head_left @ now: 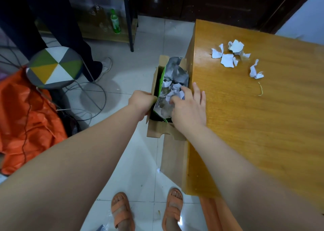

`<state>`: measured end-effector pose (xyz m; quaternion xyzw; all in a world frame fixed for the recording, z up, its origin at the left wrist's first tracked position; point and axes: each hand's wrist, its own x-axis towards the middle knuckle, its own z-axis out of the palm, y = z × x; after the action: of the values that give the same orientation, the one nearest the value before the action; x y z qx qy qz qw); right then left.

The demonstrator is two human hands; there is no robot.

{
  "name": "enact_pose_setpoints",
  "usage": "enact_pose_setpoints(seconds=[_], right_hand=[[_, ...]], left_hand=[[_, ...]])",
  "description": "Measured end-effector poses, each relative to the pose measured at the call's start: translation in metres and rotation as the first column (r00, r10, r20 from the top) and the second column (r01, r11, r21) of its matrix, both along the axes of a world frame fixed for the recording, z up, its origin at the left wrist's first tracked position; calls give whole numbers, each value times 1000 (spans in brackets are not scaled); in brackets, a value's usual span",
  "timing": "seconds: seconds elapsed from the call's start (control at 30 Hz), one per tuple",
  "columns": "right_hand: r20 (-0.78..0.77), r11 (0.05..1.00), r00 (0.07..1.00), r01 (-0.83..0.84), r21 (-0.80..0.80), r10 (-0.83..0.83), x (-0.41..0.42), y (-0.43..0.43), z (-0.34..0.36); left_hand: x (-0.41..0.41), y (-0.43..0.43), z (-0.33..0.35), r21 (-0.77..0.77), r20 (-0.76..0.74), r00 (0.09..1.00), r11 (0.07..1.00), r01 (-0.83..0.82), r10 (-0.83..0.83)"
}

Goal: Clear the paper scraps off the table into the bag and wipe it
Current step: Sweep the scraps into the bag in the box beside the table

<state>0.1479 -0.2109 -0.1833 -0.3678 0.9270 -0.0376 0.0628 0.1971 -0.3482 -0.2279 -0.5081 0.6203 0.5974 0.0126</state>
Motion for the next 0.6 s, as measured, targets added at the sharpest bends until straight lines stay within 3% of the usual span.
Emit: enact_pose_setpoints(seconds=[0.2, 0.33, 0.53, 0.6], right_hand=[[-115, 968, 986, -88, 236, 118, 2, -10, 0], [-234, 991, 964, -131, 4, 128, -2, -12, -7], [-121, 963, 956, -258, 83, 266, -6, -12, -7], [-47, 968, 968, -248, -36, 247, -9, -12, -5]], left_hand=[[1, -2, -1, 16, -8, 1000, 1000, 10, -10], [4, 3, 0, 24, -15, 1000, 999, -22, 22], [5, 4, -2, 65, -73, 996, 997, -38, 42], [5, 0, -12, 66, -86, 995, 997, -44, 50]])
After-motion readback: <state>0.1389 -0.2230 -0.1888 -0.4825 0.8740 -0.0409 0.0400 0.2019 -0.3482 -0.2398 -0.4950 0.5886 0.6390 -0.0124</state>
